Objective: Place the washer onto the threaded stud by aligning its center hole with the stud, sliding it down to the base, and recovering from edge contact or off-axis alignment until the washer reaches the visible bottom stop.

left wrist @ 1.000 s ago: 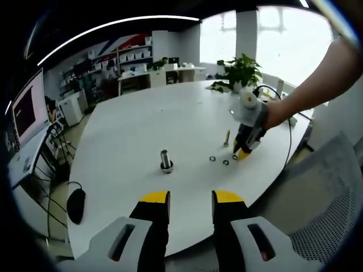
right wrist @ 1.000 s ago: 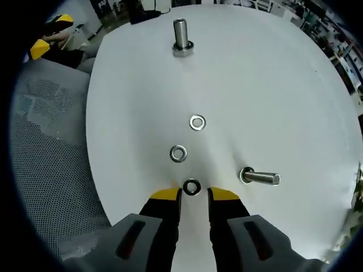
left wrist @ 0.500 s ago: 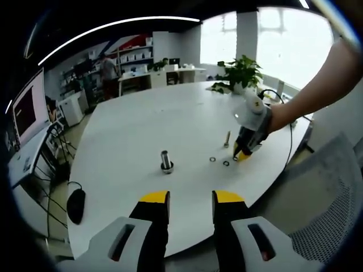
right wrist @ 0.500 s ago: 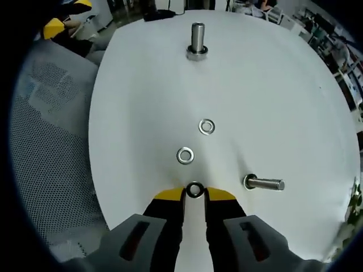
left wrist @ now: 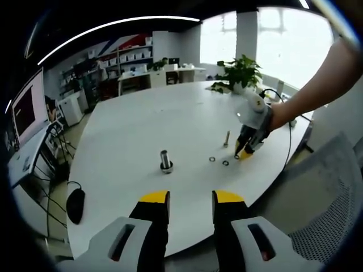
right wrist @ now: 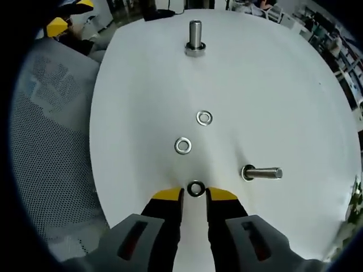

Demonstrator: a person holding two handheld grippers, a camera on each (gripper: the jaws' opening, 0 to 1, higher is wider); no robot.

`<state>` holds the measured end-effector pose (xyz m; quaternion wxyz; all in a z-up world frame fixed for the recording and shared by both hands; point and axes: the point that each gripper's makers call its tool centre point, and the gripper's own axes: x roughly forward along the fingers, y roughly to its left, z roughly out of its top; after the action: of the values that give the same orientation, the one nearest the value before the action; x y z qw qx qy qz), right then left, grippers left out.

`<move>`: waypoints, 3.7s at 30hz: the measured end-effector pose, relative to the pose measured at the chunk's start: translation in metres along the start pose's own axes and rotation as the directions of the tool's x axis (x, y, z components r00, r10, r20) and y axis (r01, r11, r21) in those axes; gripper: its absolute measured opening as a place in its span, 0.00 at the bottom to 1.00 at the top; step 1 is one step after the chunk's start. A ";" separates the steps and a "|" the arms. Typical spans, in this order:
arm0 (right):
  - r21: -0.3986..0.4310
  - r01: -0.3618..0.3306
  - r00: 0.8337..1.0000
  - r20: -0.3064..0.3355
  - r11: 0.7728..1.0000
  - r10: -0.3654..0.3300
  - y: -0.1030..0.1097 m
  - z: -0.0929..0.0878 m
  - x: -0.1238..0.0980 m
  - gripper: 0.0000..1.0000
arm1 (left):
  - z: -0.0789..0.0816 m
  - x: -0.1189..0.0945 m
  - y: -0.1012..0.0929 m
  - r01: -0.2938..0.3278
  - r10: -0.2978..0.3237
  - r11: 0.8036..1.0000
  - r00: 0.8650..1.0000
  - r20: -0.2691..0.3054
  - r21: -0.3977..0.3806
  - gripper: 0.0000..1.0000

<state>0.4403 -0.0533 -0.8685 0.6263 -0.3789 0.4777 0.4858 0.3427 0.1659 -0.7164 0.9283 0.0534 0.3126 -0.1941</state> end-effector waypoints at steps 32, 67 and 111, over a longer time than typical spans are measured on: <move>-0.004 0.045 0.995 -0.087 0.999 -0.046 0.001 0.002 -0.002 0.14 | -0.001 0.000 0.001 -0.008 0.008 1.000 1.000 -0.005 -0.003 0.28; 0.200 0.104 0.991 0.066 0.974 -0.119 -0.050 0.017 -0.059 0.14 | 0.000 0.000 -0.001 0.002 -0.002 1.000 1.000 -0.002 -0.001 0.29; 0.129 0.106 0.994 -0.005 0.986 -0.106 -0.065 0.025 -0.042 0.14 | -0.001 -0.001 0.000 -0.001 0.001 1.000 1.000 -0.003 0.001 0.29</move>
<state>0.5065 -0.0555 -0.8208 0.6749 -0.3619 0.4869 0.4202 0.3414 0.1660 -0.7169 0.9280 0.0542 0.3138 -0.1935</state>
